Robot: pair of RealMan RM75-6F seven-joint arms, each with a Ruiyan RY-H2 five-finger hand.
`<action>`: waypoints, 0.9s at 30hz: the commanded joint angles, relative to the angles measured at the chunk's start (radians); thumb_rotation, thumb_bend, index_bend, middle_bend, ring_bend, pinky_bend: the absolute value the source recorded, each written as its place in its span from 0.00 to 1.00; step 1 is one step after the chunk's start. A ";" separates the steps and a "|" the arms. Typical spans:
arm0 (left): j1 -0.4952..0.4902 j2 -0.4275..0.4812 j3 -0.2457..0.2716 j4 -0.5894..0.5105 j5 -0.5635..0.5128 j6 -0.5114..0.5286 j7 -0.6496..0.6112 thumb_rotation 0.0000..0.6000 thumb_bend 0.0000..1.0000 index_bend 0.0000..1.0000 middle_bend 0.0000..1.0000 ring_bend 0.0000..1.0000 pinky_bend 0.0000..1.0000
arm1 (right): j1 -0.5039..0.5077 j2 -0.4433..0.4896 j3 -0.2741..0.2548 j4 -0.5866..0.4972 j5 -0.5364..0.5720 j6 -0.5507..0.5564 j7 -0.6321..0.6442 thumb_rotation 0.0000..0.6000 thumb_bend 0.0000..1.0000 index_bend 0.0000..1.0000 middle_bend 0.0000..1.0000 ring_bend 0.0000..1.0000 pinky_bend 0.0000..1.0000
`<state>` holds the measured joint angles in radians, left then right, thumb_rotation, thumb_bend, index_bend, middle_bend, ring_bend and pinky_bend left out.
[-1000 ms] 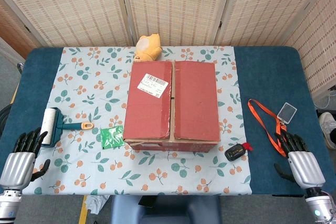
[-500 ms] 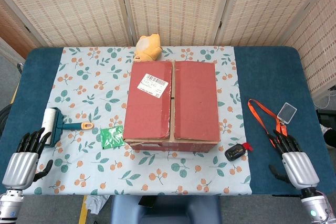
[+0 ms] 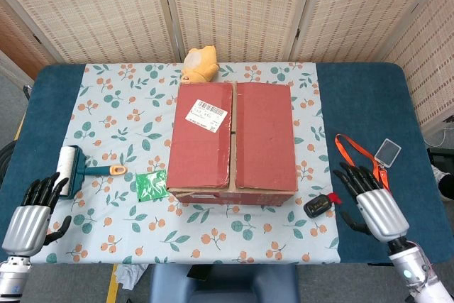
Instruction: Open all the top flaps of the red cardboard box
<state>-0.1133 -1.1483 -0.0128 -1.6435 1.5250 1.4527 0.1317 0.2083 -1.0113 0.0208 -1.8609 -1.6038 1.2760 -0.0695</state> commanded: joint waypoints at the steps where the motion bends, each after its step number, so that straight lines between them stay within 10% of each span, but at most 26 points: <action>1: -0.002 0.005 -0.003 0.003 -0.007 -0.005 -0.018 1.00 0.44 0.00 0.00 0.00 0.00 | 0.054 -0.023 0.045 -0.031 0.008 -0.037 -0.035 1.00 0.42 0.00 0.00 0.00 0.00; 27: -0.007 0.041 -0.012 0.032 -0.022 -0.021 -0.174 1.00 0.44 0.00 0.00 0.00 0.00 | 0.388 -0.291 0.193 -0.053 0.146 -0.290 -0.179 1.00 0.42 0.00 0.00 0.00 0.00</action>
<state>-0.1213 -1.1081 -0.0258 -1.6110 1.5010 1.4305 -0.0403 0.5859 -1.2910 0.2066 -1.9194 -1.4701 0.9968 -0.2379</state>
